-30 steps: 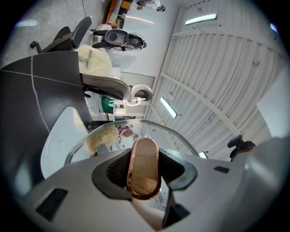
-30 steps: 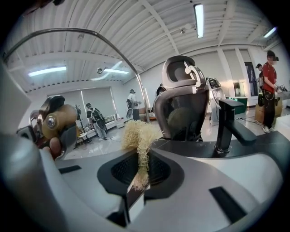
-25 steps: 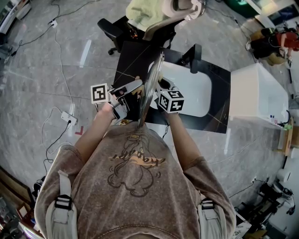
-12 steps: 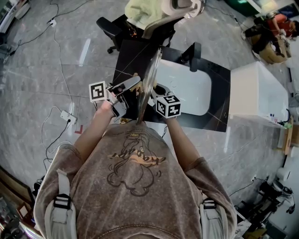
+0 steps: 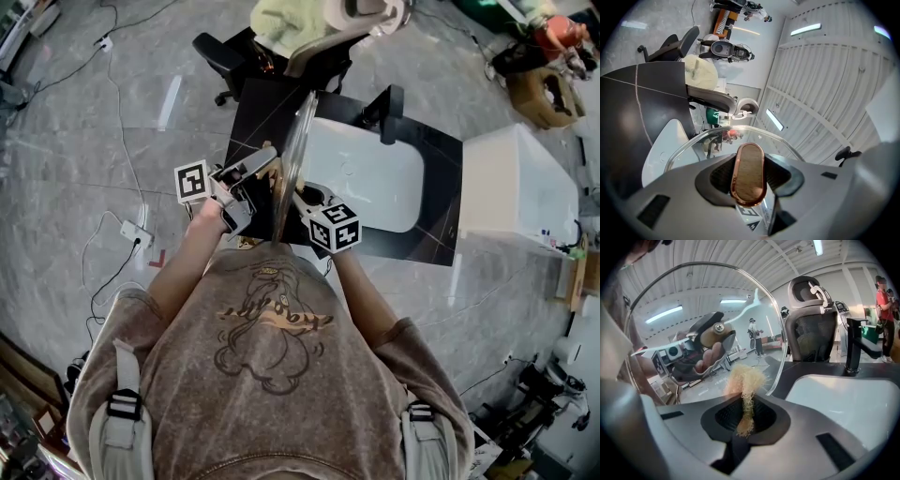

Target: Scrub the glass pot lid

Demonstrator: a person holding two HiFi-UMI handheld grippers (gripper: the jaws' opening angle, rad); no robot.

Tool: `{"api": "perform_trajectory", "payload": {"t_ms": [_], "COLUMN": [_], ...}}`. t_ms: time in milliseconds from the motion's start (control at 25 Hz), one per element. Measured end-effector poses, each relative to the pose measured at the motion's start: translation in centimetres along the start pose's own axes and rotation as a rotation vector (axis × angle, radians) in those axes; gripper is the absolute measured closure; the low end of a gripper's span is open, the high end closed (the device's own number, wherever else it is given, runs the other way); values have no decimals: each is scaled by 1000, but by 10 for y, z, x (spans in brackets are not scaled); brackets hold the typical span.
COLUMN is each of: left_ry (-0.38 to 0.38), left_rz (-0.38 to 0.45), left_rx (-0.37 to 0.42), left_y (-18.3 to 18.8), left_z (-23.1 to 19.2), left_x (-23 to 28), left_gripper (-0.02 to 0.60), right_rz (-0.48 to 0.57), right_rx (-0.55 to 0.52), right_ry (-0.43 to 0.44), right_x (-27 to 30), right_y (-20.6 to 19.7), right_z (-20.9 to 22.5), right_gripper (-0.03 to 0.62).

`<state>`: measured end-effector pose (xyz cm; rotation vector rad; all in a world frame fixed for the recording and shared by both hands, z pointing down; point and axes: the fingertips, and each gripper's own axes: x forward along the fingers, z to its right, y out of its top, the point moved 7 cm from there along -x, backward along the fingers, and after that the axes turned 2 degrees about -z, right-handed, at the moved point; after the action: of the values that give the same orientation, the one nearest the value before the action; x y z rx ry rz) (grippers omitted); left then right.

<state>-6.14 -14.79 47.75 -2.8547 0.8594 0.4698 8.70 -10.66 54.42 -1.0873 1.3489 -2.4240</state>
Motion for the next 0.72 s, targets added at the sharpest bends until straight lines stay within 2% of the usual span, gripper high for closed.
{"api": "perform_trajectory", "payload": {"t_ms": [280,720], "left_ry": [0,-6], "left_rz": [23,41], "left_rx": [4,8], "left_y": [7,13], "left_z": [-2,0], "left_x": [-1,2], "left_gripper": [400,399], "right_rz": [-13,4], "right_rx": [-25,-69], "right_ry": [64,164], "right_x": [-9,-29], "right_y": [-3,16], "right_z": [-20,-45], "right_gripper": [553,553]}}
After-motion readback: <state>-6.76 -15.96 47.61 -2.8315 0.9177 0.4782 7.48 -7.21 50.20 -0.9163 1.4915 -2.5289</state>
